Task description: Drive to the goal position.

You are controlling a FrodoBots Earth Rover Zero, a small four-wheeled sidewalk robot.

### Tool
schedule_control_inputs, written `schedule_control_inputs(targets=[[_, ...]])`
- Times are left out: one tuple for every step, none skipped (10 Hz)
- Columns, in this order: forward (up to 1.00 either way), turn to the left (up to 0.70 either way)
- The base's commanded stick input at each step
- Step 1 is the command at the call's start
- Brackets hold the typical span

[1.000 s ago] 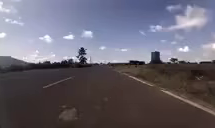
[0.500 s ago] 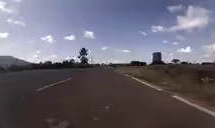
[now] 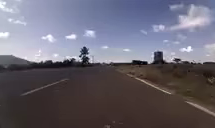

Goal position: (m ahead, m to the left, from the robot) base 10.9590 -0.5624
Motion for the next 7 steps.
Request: schedule_control_inputs(targets=[[0.85,0.02],[0.85,0.02],[0.85,0.02],[0.85,0.02],[0.85,0.02],[0.85,0.02],[0.85,0.02]])
